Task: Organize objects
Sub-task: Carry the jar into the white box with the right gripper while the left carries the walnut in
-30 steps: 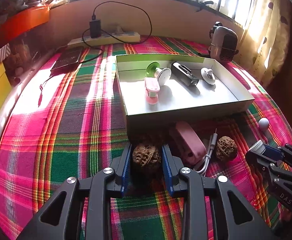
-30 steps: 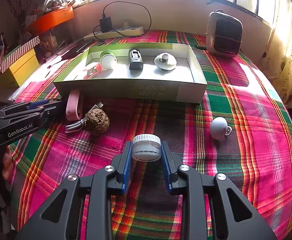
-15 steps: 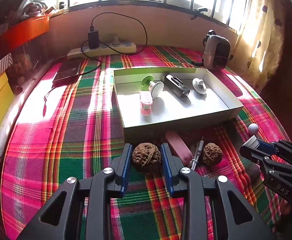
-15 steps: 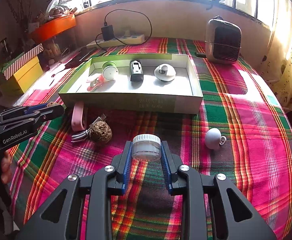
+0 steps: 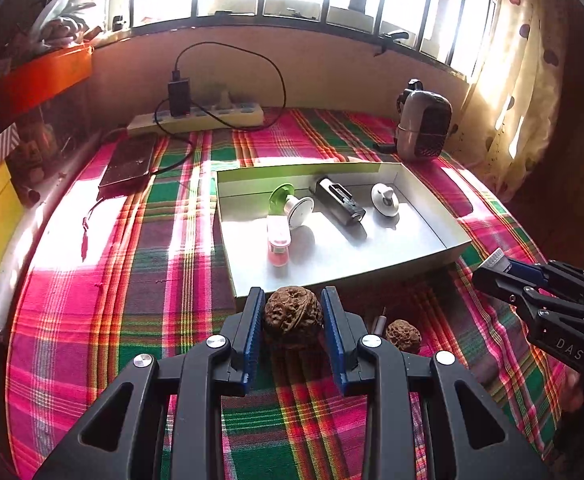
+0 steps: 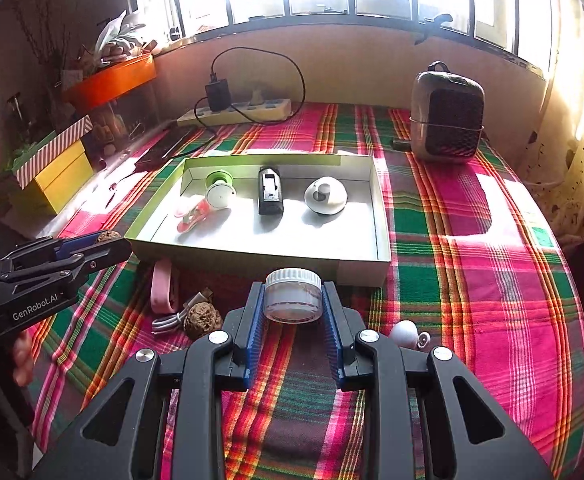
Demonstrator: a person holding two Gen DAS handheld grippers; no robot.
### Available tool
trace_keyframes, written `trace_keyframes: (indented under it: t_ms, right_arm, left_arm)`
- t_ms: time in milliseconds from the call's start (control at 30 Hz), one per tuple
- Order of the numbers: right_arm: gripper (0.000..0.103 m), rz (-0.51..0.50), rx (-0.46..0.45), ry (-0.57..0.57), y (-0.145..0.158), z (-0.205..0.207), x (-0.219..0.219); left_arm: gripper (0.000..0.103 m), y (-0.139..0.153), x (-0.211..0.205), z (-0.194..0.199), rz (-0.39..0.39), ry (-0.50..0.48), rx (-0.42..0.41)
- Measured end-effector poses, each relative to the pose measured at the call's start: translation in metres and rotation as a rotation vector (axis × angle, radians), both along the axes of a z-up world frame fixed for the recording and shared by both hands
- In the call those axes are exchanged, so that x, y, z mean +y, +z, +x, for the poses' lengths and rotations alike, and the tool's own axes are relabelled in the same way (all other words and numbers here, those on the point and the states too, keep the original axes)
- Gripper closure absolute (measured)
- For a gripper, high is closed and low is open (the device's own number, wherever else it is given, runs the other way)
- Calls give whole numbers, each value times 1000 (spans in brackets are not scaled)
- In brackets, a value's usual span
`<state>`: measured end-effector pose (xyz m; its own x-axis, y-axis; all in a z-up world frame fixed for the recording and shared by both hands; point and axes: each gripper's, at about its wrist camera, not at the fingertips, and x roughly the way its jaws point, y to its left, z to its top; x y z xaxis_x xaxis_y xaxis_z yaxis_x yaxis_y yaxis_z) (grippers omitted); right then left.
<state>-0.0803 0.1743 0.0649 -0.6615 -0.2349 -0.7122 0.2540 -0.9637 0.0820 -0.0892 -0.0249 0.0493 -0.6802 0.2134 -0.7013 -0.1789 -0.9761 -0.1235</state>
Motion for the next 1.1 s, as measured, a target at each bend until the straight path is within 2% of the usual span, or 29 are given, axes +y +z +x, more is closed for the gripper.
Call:
trace_keyframes:
  t_ms: [567,1100]
  right_arm:
    - [74,-15,-20,-7,5,-58,16]
    - [74,16,-96,-1,-22,-114,17]
  left_arm:
    - [76,3,24,-41,8,-29,-13]
    - [76,-14,39,-87,-9,-40,-63]
